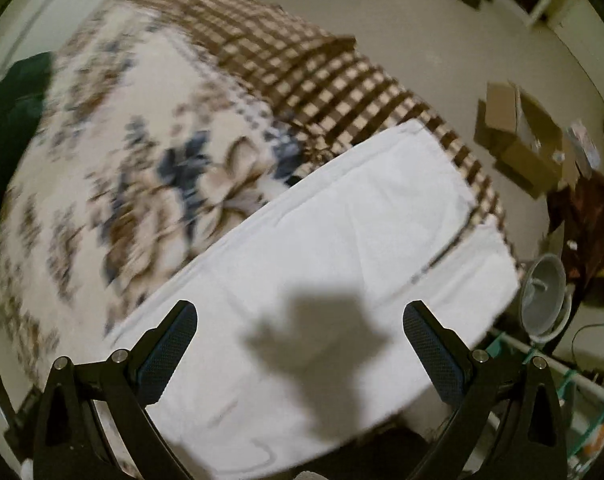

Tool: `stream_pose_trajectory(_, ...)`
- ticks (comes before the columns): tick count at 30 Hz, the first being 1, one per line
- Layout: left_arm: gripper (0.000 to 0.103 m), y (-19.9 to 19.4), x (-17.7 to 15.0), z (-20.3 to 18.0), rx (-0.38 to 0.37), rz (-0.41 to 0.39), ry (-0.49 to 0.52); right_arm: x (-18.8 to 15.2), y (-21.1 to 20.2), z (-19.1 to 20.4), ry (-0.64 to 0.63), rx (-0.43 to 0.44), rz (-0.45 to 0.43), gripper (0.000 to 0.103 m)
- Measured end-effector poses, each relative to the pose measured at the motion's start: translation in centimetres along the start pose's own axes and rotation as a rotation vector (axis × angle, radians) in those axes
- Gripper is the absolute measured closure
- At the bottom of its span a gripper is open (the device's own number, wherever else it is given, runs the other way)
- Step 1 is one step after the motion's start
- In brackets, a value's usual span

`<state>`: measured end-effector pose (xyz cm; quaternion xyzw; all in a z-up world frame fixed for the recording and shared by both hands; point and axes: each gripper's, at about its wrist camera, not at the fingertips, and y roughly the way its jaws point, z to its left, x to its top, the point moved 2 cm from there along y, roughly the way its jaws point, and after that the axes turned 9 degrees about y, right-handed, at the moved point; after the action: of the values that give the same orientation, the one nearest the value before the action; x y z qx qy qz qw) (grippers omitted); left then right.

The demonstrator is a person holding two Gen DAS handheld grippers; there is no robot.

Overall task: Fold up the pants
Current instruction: 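Grasp the white trousers' waistband end with both grippers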

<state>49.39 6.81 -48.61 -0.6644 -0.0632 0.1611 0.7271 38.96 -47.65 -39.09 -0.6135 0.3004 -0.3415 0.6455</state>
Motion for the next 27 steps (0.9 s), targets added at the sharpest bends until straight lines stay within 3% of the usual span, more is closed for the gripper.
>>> stream_pose_trajectory(5,0.000,7.5,5.5,0.0,-0.021,0.091,-0.094,4.8,9.9,0.5,0.088,-0.071,0.060,0.000)
stream_pose_trajectory(8,0.000,10.9,6.7,0.3,-0.012,0.138,-0.141,6.3,14.1,0.1,0.146,-0.098,0.093,0.000)
stream_pose_trajectory(10,0.003,12.0,6.8,0.9,-0.011,0.125,-0.171,7.2,16.8,0.1,0.196,-0.098,0.122,0.001)
stream_pose_trajectory(12,0.014,11.6,6.5,1.1,-0.002,0.074,-0.177,7.6,18.3,0.1,0.225,-0.080,0.136,0.013)
stream_pose_trajectory(14,0.049,10.2,5.9,1.1,0.014,0.015,-0.160,7.8,19.3,0.2,0.237,-0.082,0.142,0.036)
stream_pose_trajectory(15,0.077,9.2,5.4,1.1,0.023,-0.019,-0.141,7.9,19.5,0.2,0.235,-0.079,0.130,0.044)
stream_pose_trajectory(17,0.096,7.8,4.4,1.6,-0.019,-0.070,-0.139,7.9,19.3,0.3,0.228,-0.064,0.091,0.089)
stream_pose_trajectory(24,0.099,-0.4,-1.7,3.5,-0.113,-0.291,-0.071,5.9,15.4,-0.3,0.175,0.038,0.010,0.097)
stream_pose_trajectory(27,0.099,-1.3,-3.9,6.0,-0.168,-0.350,-0.069,3.4,12.3,-1.8,0.153,0.085,-0.011,0.097)
